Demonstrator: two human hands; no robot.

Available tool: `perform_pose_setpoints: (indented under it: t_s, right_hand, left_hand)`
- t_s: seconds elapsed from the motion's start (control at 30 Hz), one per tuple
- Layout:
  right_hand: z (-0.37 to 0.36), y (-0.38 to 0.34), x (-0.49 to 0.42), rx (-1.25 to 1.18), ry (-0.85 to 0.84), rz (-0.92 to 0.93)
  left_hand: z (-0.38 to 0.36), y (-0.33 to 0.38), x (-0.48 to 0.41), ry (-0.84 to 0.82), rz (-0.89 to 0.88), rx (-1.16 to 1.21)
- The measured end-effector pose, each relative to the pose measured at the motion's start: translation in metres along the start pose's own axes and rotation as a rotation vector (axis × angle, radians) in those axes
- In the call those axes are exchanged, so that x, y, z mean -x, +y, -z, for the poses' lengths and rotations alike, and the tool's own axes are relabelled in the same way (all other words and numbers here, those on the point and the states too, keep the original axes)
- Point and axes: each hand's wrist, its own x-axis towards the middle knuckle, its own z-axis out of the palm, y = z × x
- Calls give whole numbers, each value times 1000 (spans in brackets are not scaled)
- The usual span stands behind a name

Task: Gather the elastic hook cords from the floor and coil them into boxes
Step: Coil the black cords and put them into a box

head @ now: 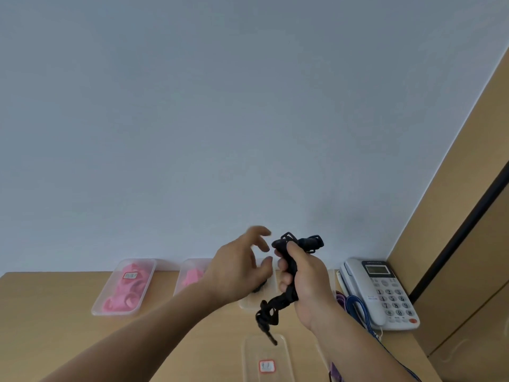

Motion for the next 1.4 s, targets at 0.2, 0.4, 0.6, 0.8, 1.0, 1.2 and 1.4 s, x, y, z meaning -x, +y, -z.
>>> perform_pose_setpoints:
  t_s: [0.2,0.4,0.6,0.8,1.0,1.2,1.4]
  right_hand:
    - [3,-1,1,153,-19,139]
    - [7,6,0,241,-67,209]
    - [10,3,1,224,-110,175]
    - [7,2,1,287,-42,-32]
    - [18,-5,1,515,-21,71]
    - [23,-12,0,437,-73,61]
    - [8,-1,5,405,-71,42]
  left_hand:
    - [16,14,-12,-252,585,736]
    - [21,19,-15,-549,721,1076]
    - [16,19,-9,-415,515,856]
    - [4,26,-4,-194,224,230]
    - [3,13,-4,-167,1,-231]
    - [1,10,-10,-103,-86,-382]
    - [-7,15,0,14,-528,-694]
